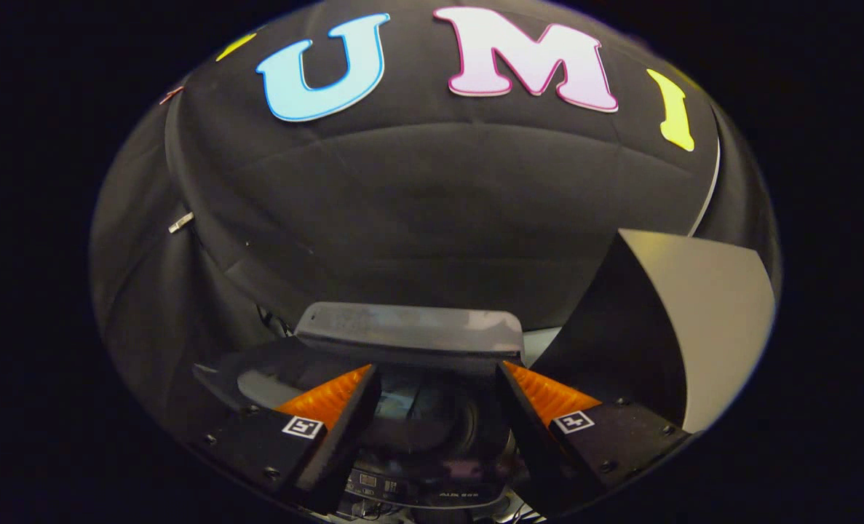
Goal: Put the clothes into the washing machine and then close the washing machine lid.
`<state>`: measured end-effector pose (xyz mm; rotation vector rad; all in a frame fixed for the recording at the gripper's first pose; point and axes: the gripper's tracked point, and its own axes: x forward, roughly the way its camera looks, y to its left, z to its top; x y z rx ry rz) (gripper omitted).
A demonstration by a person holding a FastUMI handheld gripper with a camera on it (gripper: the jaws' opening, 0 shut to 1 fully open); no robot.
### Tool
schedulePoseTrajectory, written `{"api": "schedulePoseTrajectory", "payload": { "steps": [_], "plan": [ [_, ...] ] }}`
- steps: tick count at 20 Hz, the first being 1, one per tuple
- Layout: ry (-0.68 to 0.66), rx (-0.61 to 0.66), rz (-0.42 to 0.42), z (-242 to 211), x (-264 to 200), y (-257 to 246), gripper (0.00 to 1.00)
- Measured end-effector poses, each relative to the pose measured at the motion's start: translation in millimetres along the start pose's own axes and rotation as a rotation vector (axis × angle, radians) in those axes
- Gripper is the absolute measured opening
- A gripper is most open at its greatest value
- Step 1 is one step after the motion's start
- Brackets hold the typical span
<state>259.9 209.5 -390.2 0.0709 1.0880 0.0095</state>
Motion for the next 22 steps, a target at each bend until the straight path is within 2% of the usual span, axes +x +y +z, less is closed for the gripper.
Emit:
{"api": "schedulePoseTrajectory", "payload": {
  "steps": [13,17,22],
  "plan": [
    [-0.172,-0.092,0.082,28.9,-28.9,28.0,0.99],
    [-0.254,-0.123,0.117,37.7,-61.0,38.4,0.98],
    [-0.399,-0.125,0.178,45.2,-136.4,39.2,0.98]
  ]
}}
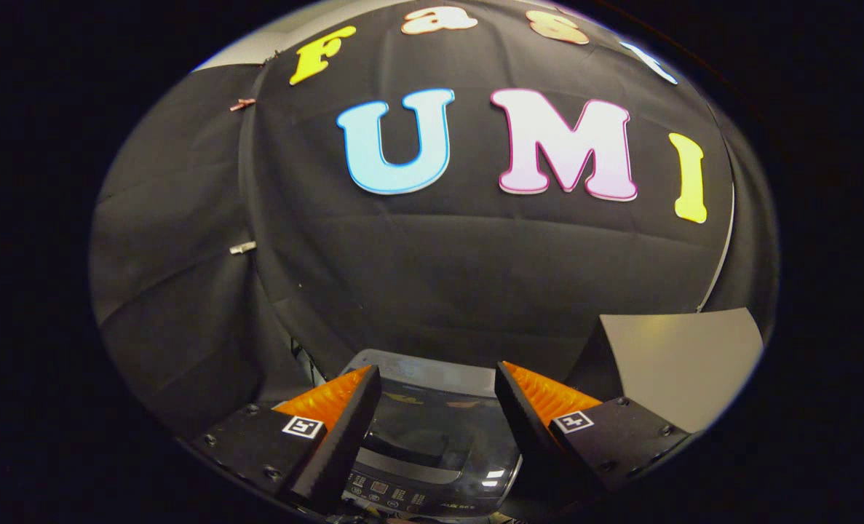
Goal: Put the clothes into the washing machine and then close the washing machine lid.
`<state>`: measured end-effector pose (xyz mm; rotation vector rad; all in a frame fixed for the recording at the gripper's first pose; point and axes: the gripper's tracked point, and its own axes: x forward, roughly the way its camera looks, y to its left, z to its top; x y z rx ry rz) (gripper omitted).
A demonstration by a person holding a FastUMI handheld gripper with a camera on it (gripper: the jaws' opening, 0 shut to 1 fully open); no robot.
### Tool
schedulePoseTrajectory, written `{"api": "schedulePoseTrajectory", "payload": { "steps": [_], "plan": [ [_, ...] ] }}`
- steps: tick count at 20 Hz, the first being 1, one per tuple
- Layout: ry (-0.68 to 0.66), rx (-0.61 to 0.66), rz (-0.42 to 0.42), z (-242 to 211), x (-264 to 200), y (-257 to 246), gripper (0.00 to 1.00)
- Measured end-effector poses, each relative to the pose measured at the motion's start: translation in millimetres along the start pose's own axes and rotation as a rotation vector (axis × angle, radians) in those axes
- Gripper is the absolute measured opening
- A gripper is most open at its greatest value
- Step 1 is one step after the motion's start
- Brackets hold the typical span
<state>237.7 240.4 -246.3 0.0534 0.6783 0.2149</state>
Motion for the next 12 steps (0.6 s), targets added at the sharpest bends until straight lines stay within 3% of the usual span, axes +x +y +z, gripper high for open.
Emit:
{"api": "schedulePoseTrajectory", "payload": {
  "steps": [8,12],
  "plan": [
    [-0.225,0.041,0.065,26.3,-130.9,-12.6,0.98],
    [-0.322,0.039,0.048,32.7,-189.0,-30.5,0.98]
  ]
}}
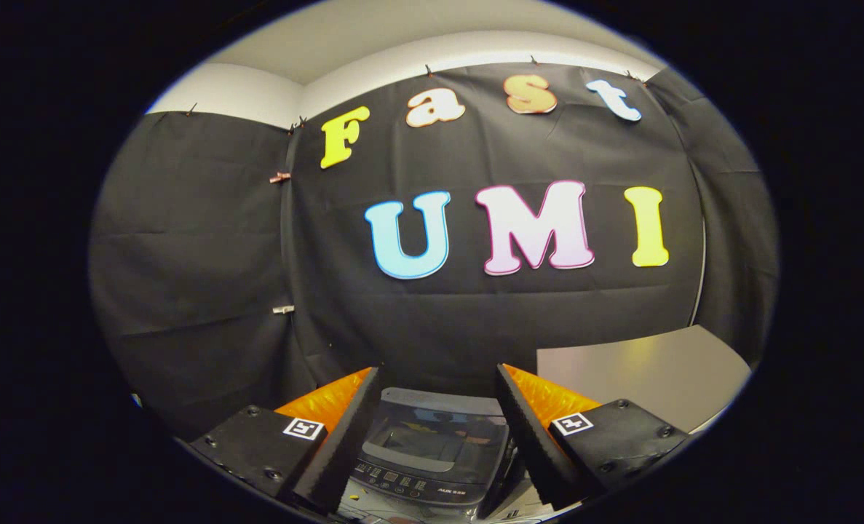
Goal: Put the clothes into the washing machine and then close the washing machine lid.
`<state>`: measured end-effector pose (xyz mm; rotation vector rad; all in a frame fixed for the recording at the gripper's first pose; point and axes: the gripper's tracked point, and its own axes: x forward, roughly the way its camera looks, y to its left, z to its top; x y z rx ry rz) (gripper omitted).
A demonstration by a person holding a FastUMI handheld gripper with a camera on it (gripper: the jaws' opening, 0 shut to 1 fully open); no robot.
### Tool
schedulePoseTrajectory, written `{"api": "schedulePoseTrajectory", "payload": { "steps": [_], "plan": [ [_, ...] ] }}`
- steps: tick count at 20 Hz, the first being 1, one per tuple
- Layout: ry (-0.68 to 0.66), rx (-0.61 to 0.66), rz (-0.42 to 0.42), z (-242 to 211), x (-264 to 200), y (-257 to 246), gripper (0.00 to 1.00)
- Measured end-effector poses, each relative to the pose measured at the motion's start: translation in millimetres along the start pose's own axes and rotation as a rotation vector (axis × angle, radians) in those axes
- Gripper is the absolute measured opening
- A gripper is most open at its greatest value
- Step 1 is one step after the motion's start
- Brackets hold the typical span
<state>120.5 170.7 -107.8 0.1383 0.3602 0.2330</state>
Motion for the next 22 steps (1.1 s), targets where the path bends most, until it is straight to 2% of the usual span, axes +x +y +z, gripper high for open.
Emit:
{"api": "schedulePoseTrajectory", "payload": {
  "steps": [5,10,18,22],
  "plan": [
    [-0.091,-0.018,-0.052,19.0,-59.3,-24.3,0.97],
    [-0.142,-0.045,-0.135,15.6,-95.6,-61.0,0.98],
    [-0.147,-0.010,-0.254,0.2,-130.7,-112.5,0.98],
    [-0.132,-0.020,-0.276,-5.5,-136.1,-122.8,0.98]
  ]
}}
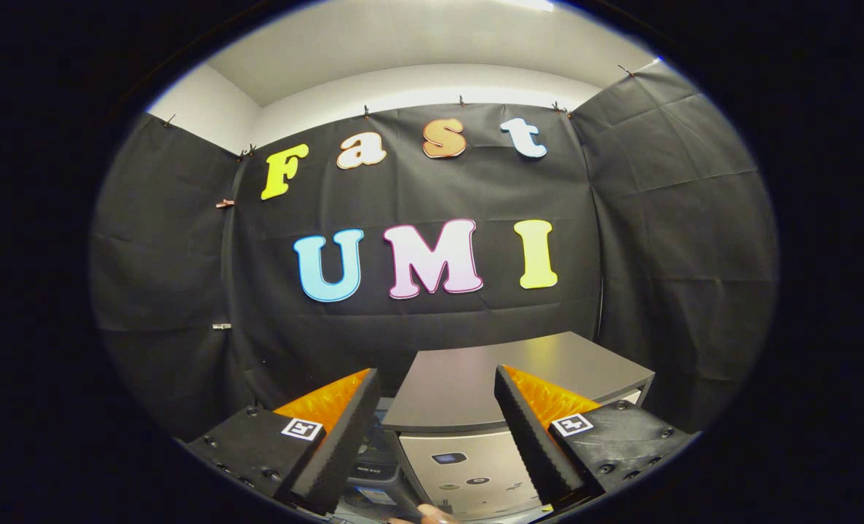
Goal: Put the clothes into the washing machine and then close the washing machine lid.
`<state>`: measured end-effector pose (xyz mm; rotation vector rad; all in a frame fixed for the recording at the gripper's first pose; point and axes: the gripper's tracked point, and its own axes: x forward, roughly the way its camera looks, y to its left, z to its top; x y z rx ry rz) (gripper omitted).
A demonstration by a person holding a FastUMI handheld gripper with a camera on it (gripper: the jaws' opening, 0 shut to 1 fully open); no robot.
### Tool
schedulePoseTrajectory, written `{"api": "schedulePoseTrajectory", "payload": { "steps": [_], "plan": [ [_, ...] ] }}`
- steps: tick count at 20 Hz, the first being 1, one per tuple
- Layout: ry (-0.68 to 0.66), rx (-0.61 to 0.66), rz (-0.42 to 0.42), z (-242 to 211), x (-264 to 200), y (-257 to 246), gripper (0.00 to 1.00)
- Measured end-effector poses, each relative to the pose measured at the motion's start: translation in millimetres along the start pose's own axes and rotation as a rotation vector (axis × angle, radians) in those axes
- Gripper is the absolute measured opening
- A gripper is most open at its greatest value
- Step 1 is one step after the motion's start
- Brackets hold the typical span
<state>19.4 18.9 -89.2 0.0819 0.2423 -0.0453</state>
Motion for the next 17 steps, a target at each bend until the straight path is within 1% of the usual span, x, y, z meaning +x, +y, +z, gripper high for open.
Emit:
{"api": "schedulePoseTrajectory", "payload": {
  "steps": [8,17],
  "plan": [
    [-0.024,0.012,-0.007,4.6,-4.1,-10.9,0.98],
    [-0.033,0.004,0.019,3.9,-1.9,-9.9,0.98]
  ]
}}
